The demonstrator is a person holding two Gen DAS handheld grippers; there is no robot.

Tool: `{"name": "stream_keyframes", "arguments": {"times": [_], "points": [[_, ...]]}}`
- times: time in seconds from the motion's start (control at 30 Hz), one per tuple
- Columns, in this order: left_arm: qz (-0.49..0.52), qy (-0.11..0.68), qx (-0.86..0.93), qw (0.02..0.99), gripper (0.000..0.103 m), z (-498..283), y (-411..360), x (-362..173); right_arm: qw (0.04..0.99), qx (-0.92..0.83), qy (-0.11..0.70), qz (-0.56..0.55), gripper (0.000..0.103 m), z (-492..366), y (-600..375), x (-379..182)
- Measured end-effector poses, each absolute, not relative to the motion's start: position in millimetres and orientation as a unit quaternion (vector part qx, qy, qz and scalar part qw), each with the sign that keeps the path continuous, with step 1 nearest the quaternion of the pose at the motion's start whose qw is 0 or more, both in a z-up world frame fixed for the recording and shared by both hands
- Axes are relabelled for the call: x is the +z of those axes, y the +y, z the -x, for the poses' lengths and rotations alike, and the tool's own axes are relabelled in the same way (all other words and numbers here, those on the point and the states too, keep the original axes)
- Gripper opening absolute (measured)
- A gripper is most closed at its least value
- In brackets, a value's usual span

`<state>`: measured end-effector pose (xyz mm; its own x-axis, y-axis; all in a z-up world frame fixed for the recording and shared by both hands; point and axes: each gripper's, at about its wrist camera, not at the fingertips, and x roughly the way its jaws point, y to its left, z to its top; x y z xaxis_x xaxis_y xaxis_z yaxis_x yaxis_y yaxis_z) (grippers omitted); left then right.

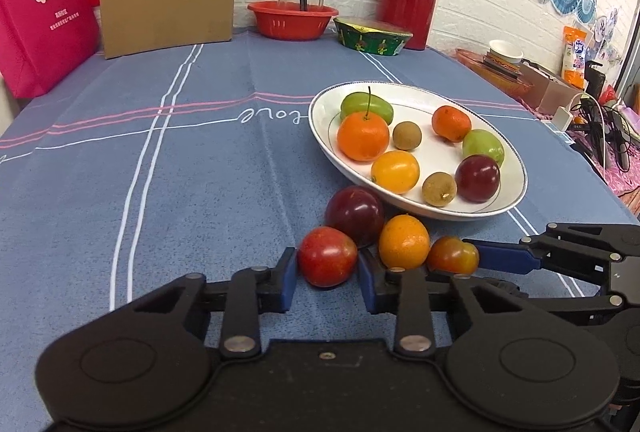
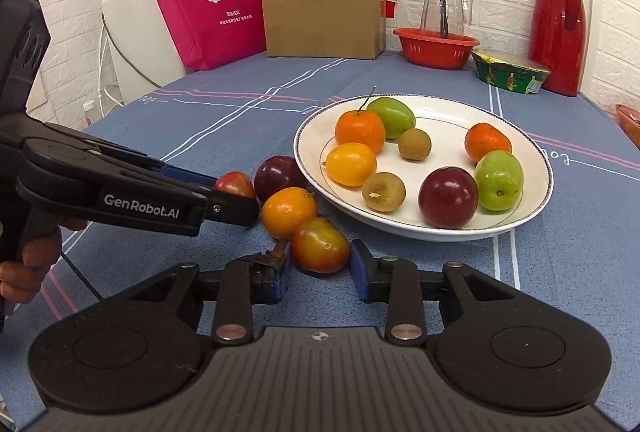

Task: Organize fruits
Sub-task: 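Close the left tool on a red tomato while the right tool grasps a red-yellow tomato, then carry both tomatoes onto the white plate and open both tools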

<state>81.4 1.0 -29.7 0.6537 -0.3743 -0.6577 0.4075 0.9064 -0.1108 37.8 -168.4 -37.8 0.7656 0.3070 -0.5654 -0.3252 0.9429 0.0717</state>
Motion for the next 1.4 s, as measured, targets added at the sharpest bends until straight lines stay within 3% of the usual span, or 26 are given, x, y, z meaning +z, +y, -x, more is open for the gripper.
{"name": "stream_keyframes", "arguments": {"times": [0.5, 1.4], "points": [[-0.032, 0.281, -0.279, 0.918, 0.103, -77.3, -38.1, 24.1, 0.964, 0.135, 0.228, -0.003, 0.054, -31.0, -194.7, 0.6], [-0.032, 0.345, -0.292, 0.891, 0.103, -148.1, -74.7, -8.1, 0.959, 0.113, 0.238, 0.102, 0.055, -94.8, -212.6, -14.0]]}}
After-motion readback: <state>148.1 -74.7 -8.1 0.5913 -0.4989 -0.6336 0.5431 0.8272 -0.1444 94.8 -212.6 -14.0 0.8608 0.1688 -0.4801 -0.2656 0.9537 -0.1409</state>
